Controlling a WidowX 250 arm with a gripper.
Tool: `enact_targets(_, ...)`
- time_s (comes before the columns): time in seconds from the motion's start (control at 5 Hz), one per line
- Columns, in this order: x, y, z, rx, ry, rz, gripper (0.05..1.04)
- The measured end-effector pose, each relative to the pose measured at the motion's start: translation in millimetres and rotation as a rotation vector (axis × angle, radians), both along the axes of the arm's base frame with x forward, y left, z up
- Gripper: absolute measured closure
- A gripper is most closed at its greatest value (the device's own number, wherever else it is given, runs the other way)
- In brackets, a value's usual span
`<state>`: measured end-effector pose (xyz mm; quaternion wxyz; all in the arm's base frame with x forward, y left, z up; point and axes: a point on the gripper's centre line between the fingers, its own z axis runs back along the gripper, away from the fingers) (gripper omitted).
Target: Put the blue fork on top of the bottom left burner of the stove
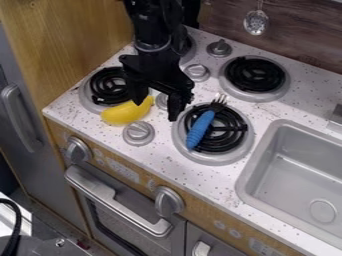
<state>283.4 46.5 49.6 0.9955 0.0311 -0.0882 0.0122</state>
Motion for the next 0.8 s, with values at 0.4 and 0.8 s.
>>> enact_targets(0.4,10,-11,-15.1,0.019,0.069,0.031,0.085)
enact_targets(0.8,52,-35,-40.0,-0.022,0.066,-0.036,0.085)
